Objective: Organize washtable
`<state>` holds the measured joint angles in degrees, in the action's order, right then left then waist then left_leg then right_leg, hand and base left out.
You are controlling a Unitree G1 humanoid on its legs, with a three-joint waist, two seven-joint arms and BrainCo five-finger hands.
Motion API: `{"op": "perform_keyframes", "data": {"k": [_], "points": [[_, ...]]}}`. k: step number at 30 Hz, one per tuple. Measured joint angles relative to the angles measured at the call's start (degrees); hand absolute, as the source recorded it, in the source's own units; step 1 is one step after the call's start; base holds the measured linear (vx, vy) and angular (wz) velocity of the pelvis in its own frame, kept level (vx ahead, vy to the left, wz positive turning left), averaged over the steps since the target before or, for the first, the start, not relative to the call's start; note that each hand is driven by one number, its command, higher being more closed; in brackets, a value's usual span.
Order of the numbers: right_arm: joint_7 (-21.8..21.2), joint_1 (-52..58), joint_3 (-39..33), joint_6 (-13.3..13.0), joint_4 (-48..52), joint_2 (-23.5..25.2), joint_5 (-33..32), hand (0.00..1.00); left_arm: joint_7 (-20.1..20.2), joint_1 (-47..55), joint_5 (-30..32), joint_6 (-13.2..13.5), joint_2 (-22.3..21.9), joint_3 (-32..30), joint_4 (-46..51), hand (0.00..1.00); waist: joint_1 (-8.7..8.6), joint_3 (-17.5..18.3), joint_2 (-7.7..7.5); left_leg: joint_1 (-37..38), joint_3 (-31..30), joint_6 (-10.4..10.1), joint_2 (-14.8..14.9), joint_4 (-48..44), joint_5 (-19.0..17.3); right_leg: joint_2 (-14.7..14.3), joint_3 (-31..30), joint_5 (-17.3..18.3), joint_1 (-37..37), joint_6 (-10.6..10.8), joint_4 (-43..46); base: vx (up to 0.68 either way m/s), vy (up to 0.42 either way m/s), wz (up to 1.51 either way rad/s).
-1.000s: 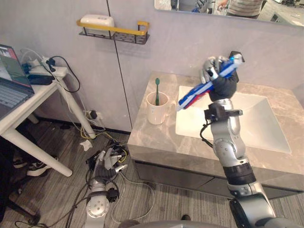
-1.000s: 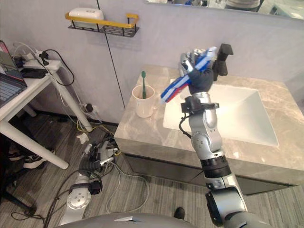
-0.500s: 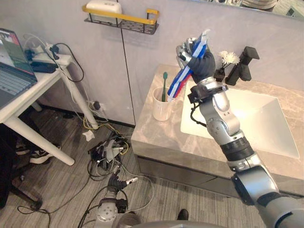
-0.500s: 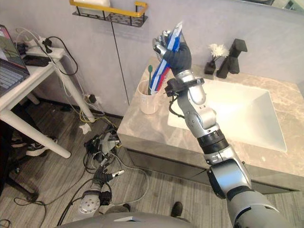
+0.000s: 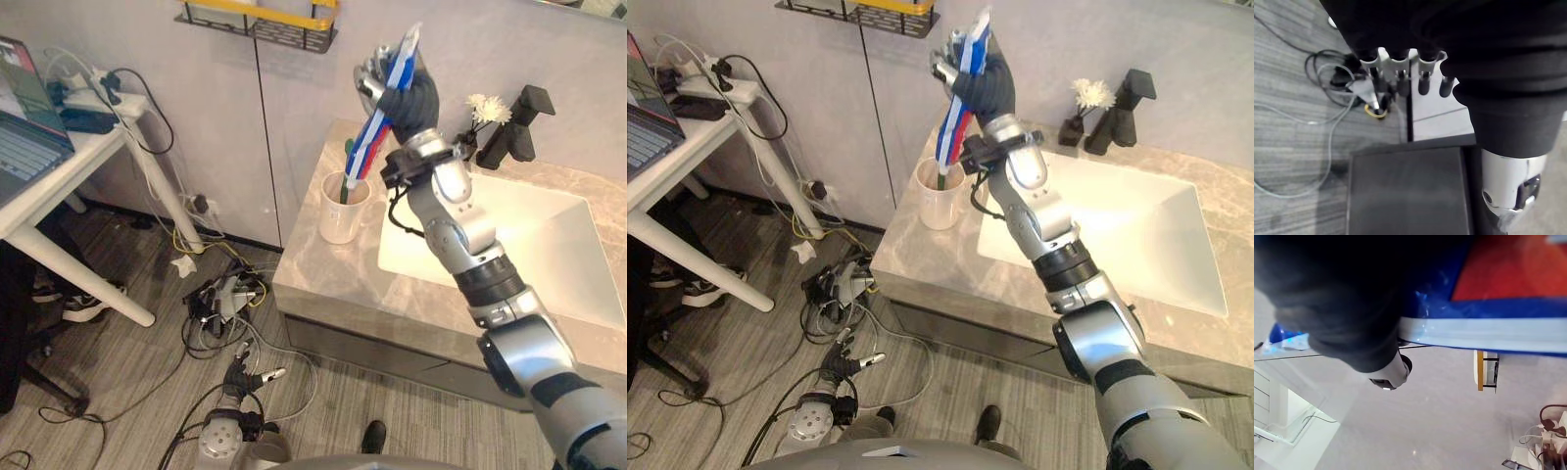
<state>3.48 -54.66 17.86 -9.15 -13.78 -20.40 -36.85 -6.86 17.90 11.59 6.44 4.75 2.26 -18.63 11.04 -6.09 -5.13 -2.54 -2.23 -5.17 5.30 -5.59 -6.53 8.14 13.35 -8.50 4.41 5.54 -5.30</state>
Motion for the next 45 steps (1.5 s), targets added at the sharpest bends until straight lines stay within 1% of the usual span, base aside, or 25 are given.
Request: {"op": "perform_keyframes", "data": {"k": [2, 4, 13, 18, 22, 30, 34, 36, 42, 43, 45], "points": [[0.52, -1.23, -0.02, -0.02, 0.00, -1.01, 0.51, 1.00, -0.04, -0.02, -0.02, 0.00, 0.01, -0.01, 0.00, 0.00, 0.53, -0.53, -0.38, -0.91, -0.16, 0.00, -0.02, -0.29, 0.00, 0.01, 0.08, -0.14, 0.68, 0.00, 0.00, -0.01, -0.003, 0.04], [0.61, -1.23, 0.04, -0.02, -0.01, -0.99, 1.01, 1.00, -0.28, 0.19, -0.03, -0.01, 0.02, 0.00, 0.00, 0.00, 0.63, -0.68, -0.42, -1.04, -0.31, -0.04, -0.03, -0.58, 0.03, 0.01, 0.16, -0.15, 0.73, 0.01, 0.00, 0.03, -0.001, 0.04], [0.99, -1.23, 0.05, 0.00, -0.37, -0.99, 2.74, 1.00, -1.11, -0.01, -0.04, 0.00, 0.06, 0.03, 0.00, 0.00, 0.63, -0.92, -0.46, -2.10, -0.56, -0.05, -0.05, -0.91, 0.03, 0.04, 0.29, -0.19, 1.45, 0.05, 0.01, 0.00, -0.002, 0.01], [0.96, -1.22, 0.32, 0.67, -0.67, -0.99, 3.29, 1.00, -1.26, -0.12, -0.05, -0.01, 0.07, 0.05, -0.01, 0.00, 0.60, -2.65, -0.60, -2.70, -0.98, -0.14, -0.05, -1.38, 0.09, 0.02, 0.60, -0.36, 1.61, 0.03, 0.01, -0.01, -0.004, 0.03], [0.90, -1.12, 0.60, 1.05, -2.56, -0.97, 3.91, 1.00, -1.56, -0.14, -0.05, 0.00, 0.08, 0.03, -0.64, 0.00, 0.60, -2.69, -0.64, -2.81, -0.99, -0.14, -0.05, -1.43, 0.09, 0.03, 0.60, -0.38, 1.72, 0.02, 0.01, 0.00, 0.000, 0.00], [-0.96, 2.69, 2.92, 1.14, -2.56, -0.71, 4.35, 1.00, -1.67, -0.33, -0.08, 0.00, 0.07, 0.41, -1.54, 0.00, 0.71, -2.96, -0.75, -3.02, -0.98, -0.14, -0.04, -1.48, 0.08, 0.02, 0.52, -0.39, 1.93, 0.01, 0.01, 0.00, 0.000, 0.00], [-1.02, 3.32, 3.04, 1.38, -2.58, -0.71, 4.35, 1.00, -1.76, -0.40, -0.10, -0.01, 0.06, 0.44, -1.52, 0.00, 0.65, -4.89, -0.93, -3.19, -0.90, -0.14, -0.01, -1.65, 0.09, -0.06, 0.32, -0.57, 2.09, -0.17, 0.01, 0.00, 0.000, 0.00], [-1.04, 4.37, 3.15, 2.24, -2.57, -0.59, 4.36, 1.00, -1.98, -0.41, -0.14, -0.01, 0.05, 0.47, -1.50, 0.00, 0.72, -4.95, -0.94, -3.24, -0.90, -0.14, 0.00, -1.63, 0.09, -0.10, 0.30, -0.57, 2.21, -0.17, 0.01, 0.00, 0.000, 0.00], [-1.16, 4.94, 3.52, 2.22, -2.49, -0.32, 4.91, 1.00, -2.60, -1.02, -0.20, -0.01, 0.05, 0.48, -1.50, 0.00, 0.64, -4.95, -0.95, -3.74, -0.89, -0.15, -0.03, -1.73, 0.09, -0.07, 0.26, -0.63, 2.70, -0.17, 0.02, 0.00, 0.000, 0.00], [-1.14, 4.95, 3.54, 2.22, -2.49, -0.32, 4.91, 0.00, -2.62, -1.21, -0.20, -0.01, 0.04, 0.48, -1.50, 0.00, 0.63, -4.95, -0.95, -3.74, -0.88, -0.15, -0.04, -1.77, 0.09, -0.06, 0.24, -0.70, 2.70, -0.19, 0.02, 0.00, 0.000, 0.00], [-1.13, 4.95, 3.81, 2.23, -2.49, -0.32, 4.93, 0.00, -2.63, -1.62, -0.20, -0.01, 0.05, 0.48, -1.50, 0.00, 0.63, -4.95, -0.95, -3.76, -0.87, -0.14, -0.04, -1.84, 0.09, -0.06, 0.19, -0.75, 2.70, -0.19, 0.01, 0.00, 0.000, 0.00]]}}
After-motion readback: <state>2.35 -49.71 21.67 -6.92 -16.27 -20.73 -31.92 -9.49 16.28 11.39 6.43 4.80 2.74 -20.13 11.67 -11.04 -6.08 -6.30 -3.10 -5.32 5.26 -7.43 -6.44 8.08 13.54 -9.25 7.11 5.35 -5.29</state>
